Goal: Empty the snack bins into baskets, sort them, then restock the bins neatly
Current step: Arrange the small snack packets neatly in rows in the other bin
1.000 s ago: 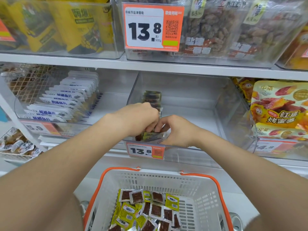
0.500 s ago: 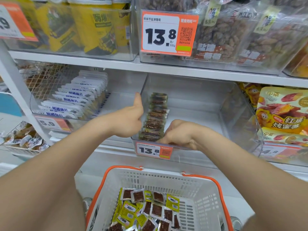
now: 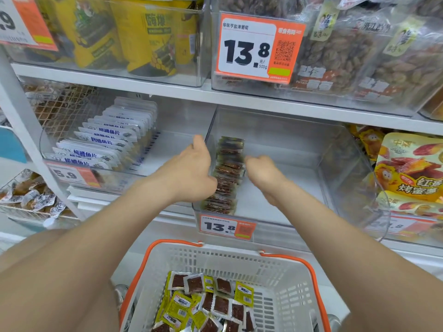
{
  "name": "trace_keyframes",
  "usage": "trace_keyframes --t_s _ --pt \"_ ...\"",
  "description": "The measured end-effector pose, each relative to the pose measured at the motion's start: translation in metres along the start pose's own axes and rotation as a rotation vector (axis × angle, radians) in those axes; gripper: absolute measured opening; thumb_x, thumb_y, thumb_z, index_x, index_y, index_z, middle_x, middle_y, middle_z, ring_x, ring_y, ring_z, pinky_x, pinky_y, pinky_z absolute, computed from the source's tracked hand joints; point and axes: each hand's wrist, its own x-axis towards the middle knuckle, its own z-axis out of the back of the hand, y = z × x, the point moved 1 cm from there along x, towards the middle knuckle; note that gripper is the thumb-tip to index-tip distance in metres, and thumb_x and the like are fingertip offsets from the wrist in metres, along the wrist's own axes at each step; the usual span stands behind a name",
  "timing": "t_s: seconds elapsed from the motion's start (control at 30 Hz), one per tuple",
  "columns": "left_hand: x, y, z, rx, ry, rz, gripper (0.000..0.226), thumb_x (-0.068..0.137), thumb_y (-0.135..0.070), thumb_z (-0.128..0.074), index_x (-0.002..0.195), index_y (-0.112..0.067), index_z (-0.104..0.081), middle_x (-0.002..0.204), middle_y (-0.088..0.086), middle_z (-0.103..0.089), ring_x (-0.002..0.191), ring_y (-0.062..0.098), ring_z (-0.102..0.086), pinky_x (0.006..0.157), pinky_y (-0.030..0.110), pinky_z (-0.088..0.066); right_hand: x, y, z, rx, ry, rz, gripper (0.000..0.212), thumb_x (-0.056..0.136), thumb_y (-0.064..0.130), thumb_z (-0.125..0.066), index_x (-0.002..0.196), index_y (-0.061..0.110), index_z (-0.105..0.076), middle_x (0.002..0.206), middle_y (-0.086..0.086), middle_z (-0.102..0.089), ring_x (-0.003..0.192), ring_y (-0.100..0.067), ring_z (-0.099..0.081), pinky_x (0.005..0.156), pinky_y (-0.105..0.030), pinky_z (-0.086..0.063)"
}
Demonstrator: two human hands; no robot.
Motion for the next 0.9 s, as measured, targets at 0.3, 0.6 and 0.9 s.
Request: trace_keyframes --t_s 0.3,0.6,0.9 --pt "0.006 0.007 0.009 -0.086 0.207 0.024 0.093 0.105 -0.018 -0.048 0.157 -0.005 0.028 0.114 0.029 -0.06 0.067 0.012 -0.05 0.055 0.021 -0.037 0.028 0.013 -0.022 0.469 0.106 -0.038 0.038 0.107 0.032 -0.036 0.127 0.011 -0.061 0.12 -0.009 -0.069 0.095 -0.018 -0.059 0.098 -0.04 -0.044" --pt "0.005 0.006 0.011 -0.108 0.182 0.026 0.092 0.105 -0.018 -0.046 0.156 -0.001 0.028 0.085 0.007 -0.05 0.07 0.009 -0.05 0.059 0.024 -0.038 0.037 0.013 -0.03 0.427 0.206 0.031 0.031 0.106 0.026 -0.05 0.128 0.009 -0.065 0.125 -0.016 -0.072 0.108 -0.025 -0.069 0.096 -0.039 -0.054" --pt "0.003 0.008 0.005 -0.125 0.105 0.0 0.088 0.105 -0.019 -0.044 0.158 -0.003 0.024 0.103 0.009 -0.055 0.096 0.023 -0.056 0.085 0.038 -0.048 0.006 -0.001 -0.034 -0.405 0.255 -0.072 0.062 0.107 0.061 -0.032 0.126 0.008 -0.056 0.112 -0.015 -0.065 0.084 -0.031 -0.069 0.077 -0.041 -0.063"
